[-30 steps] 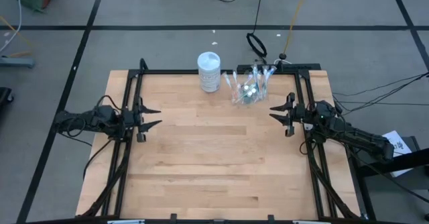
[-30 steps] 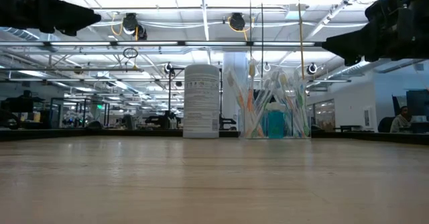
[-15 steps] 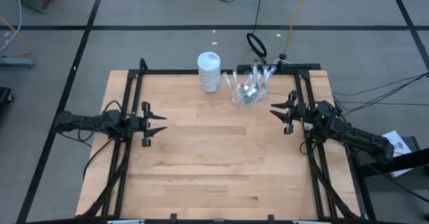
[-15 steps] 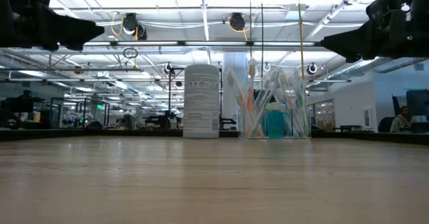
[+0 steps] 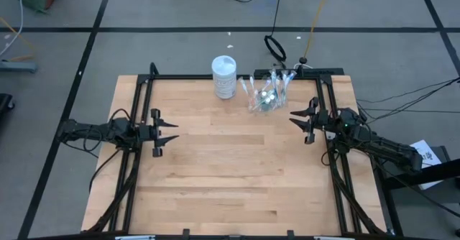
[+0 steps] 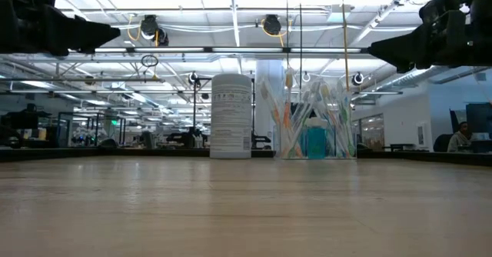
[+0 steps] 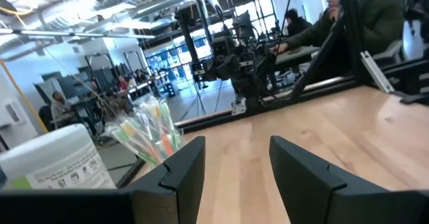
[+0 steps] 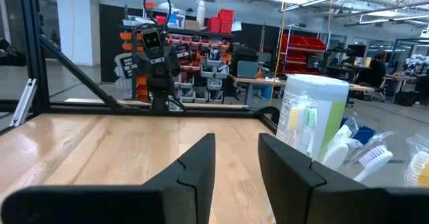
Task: Pick & Place toothbrushing station
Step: Return to Home Position
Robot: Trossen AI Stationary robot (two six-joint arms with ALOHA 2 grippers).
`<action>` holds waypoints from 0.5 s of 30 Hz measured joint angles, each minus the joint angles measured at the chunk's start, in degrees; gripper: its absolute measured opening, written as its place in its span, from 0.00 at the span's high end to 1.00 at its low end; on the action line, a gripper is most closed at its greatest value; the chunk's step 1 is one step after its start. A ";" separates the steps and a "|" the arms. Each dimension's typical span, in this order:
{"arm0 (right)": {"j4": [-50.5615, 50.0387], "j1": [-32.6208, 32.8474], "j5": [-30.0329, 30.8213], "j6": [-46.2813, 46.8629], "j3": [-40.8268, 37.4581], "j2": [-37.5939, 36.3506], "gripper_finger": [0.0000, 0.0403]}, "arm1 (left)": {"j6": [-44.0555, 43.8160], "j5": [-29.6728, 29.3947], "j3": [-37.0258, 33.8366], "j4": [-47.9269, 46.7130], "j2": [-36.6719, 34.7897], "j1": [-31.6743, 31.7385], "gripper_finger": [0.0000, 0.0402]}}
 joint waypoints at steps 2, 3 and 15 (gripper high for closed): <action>0.00 0.00 0.00 -0.01 -0.01 0.00 0.74 | 1.17 0.00 0.00 0.06 0.00 0.00 0.57; 0.00 0.00 0.00 -0.01 -0.01 0.00 0.74 | 1.85 0.00 0.00 0.23 0.00 0.00 0.57; -0.02 0.00 0.00 0.01 -0.01 0.00 0.74 | 2.45 -0.02 0.00 0.20 0.00 0.00 0.57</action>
